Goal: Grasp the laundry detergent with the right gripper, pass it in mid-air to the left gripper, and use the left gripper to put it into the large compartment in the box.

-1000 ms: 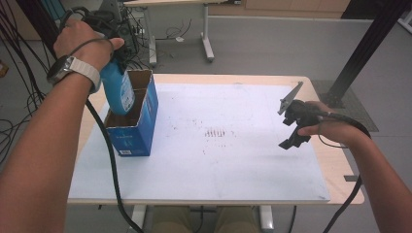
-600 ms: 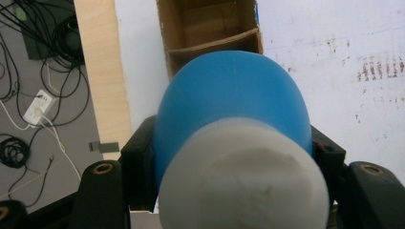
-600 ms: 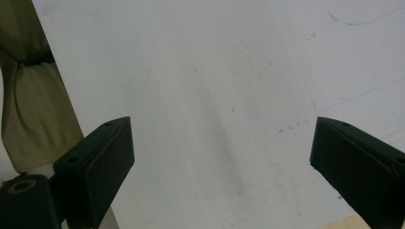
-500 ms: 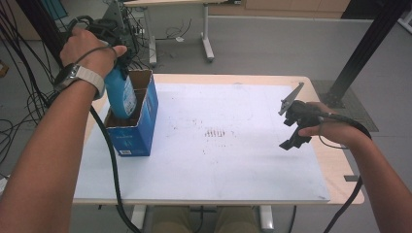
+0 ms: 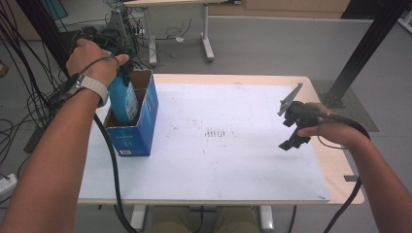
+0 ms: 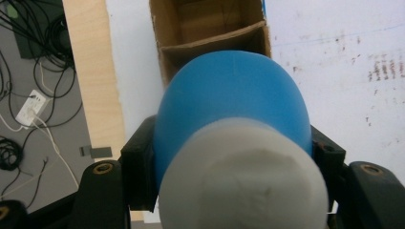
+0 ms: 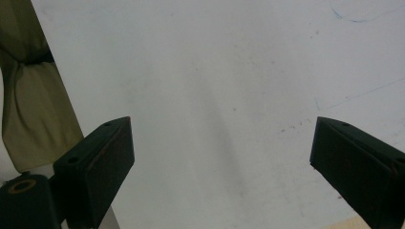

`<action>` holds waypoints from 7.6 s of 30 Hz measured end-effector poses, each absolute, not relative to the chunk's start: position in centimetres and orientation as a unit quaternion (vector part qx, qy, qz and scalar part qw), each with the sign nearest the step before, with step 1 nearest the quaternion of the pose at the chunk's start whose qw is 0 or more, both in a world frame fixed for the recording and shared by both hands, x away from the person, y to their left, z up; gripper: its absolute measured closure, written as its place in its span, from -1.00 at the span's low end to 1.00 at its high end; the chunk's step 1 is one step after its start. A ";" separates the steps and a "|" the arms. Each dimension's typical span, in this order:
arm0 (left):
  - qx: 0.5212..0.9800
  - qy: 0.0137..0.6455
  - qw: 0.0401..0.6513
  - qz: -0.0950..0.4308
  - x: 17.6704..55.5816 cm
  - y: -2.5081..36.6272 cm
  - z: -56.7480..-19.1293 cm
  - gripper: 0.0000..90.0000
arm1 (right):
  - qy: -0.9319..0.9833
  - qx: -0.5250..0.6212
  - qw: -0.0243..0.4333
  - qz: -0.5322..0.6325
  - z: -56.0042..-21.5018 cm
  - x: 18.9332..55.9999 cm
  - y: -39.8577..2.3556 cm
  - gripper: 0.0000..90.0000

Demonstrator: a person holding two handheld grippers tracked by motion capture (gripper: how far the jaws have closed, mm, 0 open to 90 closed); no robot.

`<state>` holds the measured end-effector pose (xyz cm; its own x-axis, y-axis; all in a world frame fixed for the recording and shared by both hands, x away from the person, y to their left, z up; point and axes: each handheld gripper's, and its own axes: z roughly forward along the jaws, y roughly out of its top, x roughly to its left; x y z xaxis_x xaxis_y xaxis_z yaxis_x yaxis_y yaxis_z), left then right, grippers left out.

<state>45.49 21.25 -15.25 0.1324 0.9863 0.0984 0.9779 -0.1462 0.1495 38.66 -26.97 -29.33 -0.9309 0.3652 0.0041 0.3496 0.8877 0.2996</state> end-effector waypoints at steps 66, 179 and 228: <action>0.764 0.640 0.010 0.078 45.8 21.7 -24.9 -0.17 | 0.972 0.186 0.003 0.145 -31.3 38.9 -26.5 -0.83; 0.766 0.638 0.012 0.074 45.6 22.2 -27.3 -0.18 | 0.973 0.187 -0.001 0.137 -31.8 38.6 -26.3 -0.83; 0.768 0.636 0.020 0.077 45.5 22.2 -27.5 -0.27 | 0.972 0.189 -0.005 0.138 -32.1 38.4 -26.3 -0.83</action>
<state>45.51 22.23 -27.51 0.1791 0.9794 0.0929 0.9734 -0.1901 0.1282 38.37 -26.27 -32.08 -0.9287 0.3656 0.0622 0.3684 0.8904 0.2673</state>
